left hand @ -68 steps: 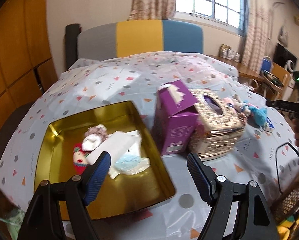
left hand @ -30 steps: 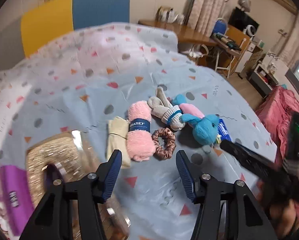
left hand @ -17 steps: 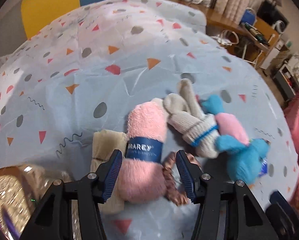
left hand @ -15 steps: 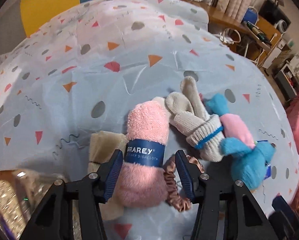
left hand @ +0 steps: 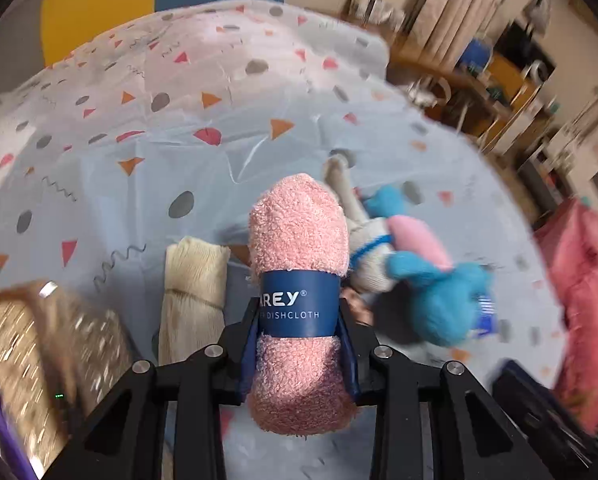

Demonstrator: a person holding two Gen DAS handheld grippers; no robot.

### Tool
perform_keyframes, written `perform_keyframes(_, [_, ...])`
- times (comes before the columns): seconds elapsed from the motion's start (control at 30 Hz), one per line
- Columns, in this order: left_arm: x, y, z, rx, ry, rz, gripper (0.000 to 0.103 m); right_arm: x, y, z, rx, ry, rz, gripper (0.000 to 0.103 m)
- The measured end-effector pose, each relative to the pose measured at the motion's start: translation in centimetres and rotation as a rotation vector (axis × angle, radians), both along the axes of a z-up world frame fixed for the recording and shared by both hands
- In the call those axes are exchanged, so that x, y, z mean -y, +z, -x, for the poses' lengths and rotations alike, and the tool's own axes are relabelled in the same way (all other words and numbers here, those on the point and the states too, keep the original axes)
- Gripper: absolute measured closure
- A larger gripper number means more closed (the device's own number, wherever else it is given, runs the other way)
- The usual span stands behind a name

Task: Organize soft objects
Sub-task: 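Lift the pink roll with the left tool while the right tool grasps the beige gauze bundle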

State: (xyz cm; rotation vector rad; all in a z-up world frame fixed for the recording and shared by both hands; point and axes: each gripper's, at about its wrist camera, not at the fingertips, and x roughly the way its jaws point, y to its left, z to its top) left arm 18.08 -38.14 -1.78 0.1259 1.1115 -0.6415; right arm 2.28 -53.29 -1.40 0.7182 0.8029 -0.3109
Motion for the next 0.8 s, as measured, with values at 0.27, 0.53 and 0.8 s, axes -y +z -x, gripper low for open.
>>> perform_keyframes(0.27, [-5.5,6.2,4.3,0.091,-0.015,0.134,0.068,-1.3,-0.2,-1.0,-0.019,0.084,0.014,0.050])
perform_keyframes(0.53, [-12.1,9.3,6.6,0.170,0.004,0.188,0.068,-4.2,-0.7,-3.2,-0.075,0.223,0.051,0.050])
perform_keyframes(0.8, [-15.7,11.8,5.4,0.213,0.050,0.239,0.068,-6.8,-0.5,-7.7,-0.115,0.311,0.035,0.053])
